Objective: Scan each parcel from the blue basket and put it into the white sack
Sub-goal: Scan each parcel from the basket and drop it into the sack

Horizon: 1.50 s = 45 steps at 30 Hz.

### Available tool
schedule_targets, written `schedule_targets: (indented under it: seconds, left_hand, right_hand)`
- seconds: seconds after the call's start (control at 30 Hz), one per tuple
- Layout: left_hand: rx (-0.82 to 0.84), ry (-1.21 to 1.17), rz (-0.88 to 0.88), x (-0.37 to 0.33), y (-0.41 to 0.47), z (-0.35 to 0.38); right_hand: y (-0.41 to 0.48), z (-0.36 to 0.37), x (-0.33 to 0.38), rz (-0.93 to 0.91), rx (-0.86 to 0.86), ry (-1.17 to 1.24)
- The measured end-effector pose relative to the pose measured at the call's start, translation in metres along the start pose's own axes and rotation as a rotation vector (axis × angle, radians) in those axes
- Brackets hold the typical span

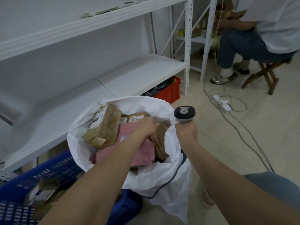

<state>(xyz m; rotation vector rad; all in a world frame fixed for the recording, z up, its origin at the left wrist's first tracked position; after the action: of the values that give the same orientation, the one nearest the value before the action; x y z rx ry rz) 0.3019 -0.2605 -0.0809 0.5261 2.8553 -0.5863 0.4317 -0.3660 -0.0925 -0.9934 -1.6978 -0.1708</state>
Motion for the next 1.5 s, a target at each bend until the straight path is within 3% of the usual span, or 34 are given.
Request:
schedule_targets:
  seconds: [0.1,0.5,0.63,0.9,1.13,1.3,1.5]
  left_hand:
    - [0.114,0.184,-0.017,-0.001,0.009,0.026]
    - [-0.166,0.028,-0.001,0.075,-0.068,-0.021]
    - [-0.247,-0.001,-0.076,0.131,-0.122,-0.032]
    - [-0.24,-0.174,-0.445,0.291,-0.237,-0.013]
    - [-0.005,-0.323,-0.62,0.399,-0.262,0.066]
    - [0.258,-0.401,-0.697,0.46,-0.241,0.127]
    - [0.403,-0.578,-0.8,0.495,-0.187,0.201]
  right_hand:
    - [-0.001,0.004,0.003,-0.001,0.073,-0.022]
    - [-0.083,0.038,0.042,-0.13,0.193,-0.159]
    - [-0.13,0.085,0.052,-0.261,0.371,-0.119]
    - [-0.249,0.199,0.026,-0.195,0.809,-0.121]
    - [-0.275,0.301,-0.024,-0.081,0.981,-0.281]
    - [-0.265,0.379,-0.053,0.058,0.973,-0.341]
    - [-0.227,0.451,-0.095,0.364,0.926,-0.391]
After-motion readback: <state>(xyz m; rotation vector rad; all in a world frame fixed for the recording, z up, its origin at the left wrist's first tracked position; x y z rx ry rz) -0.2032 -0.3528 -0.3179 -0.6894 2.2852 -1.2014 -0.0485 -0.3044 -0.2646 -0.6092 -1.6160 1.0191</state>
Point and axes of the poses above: each hand's wrist, its own y-axis towards the middle knuckle, its own z-axis out of the palm, x = y × z, the point moved 3 cm from there along y, towards the middle knuckle, and after that the axes turned 7 degrees about x, right-handed, at the moved point
